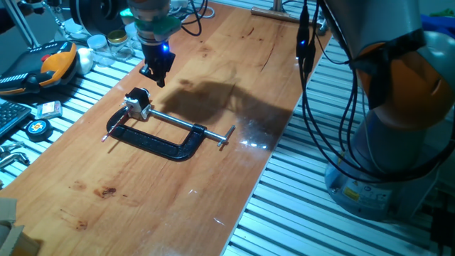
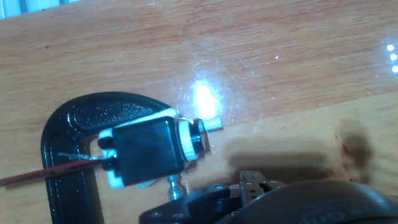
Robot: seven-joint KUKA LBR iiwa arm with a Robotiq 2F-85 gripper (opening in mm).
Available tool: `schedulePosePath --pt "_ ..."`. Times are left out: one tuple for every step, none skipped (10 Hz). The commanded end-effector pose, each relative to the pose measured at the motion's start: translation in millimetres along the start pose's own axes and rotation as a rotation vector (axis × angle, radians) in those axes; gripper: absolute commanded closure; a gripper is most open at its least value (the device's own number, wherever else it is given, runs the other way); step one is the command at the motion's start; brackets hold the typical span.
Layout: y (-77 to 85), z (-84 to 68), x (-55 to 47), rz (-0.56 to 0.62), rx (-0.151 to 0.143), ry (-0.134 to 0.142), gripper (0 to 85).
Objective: Sharpen the pencil with a pencil sharpener
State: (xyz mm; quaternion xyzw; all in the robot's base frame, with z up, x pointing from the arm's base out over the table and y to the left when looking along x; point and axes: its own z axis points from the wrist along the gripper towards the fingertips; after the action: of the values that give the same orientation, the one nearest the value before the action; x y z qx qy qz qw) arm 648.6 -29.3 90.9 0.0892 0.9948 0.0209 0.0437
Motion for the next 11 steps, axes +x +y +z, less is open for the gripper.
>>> schedulePosePath --pt "0.9 0.7 -0.7 0.0 -0.002 0.0 85.0" --pt "1.7 0.1 -2.3 0.0 -0.001 0.005 85.0" --pt "2.2 1.1 -3.1 -0.003 0.0 0.009 85.0" --pt "2.3 1.9 -3.1 -0.006 -0.002 0.007 85.0" --pt "2.3 1.9 -3.1 -0.008 0.0 0.001 85.0" --pt "2.4 1.0 -4.8 -0.011 0.001 0.003 85.0" --pt "4.0 0.0 -6.2 -0.012 0.0 0.006 85.0" --pt "6.3 -1.3 -7.5 -0.013 0.005 0.004 85.0" --pt "8.8 -2.2 -8.9 -0.011 0.007 0.002 85.0" --pt "10.1 -2.3 -10.1 -0.01 0.008 0.002 85.0" --pt "8.7 -1.4 -11.5 -0.013 0.006 0.0 85.0"
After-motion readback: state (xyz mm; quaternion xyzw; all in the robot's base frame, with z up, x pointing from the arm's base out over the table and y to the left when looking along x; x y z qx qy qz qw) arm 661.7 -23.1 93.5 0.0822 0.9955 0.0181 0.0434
